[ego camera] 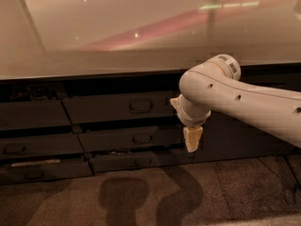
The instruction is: Open top drawer
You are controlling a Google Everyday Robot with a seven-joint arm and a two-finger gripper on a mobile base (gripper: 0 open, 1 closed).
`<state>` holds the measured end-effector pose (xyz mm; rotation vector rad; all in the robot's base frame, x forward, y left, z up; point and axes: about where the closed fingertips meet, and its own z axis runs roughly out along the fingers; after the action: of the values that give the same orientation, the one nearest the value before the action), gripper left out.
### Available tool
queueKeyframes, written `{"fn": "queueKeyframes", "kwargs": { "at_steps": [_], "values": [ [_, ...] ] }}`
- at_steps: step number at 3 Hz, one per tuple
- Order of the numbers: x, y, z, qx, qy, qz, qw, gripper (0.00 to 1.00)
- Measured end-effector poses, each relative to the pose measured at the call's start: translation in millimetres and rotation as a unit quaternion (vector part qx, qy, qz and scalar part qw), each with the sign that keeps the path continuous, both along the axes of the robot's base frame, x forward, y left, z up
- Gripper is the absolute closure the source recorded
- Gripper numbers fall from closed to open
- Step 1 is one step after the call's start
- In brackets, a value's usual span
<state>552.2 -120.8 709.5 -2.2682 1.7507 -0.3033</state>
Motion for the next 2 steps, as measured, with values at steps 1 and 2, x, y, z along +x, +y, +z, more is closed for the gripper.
{"fn": "queueKeyframes", "kwargs": {
  "at_steps": [1, 2],
  "values": [
    [0.1, -0.1, 0.0, 0.000, 0.000, 0.000, 1.0000, 0.00],
    [8.3, -7.2, -0.5, -0.008, 0.003, -0.015, 0.9999, 0.00]
  ]
}}
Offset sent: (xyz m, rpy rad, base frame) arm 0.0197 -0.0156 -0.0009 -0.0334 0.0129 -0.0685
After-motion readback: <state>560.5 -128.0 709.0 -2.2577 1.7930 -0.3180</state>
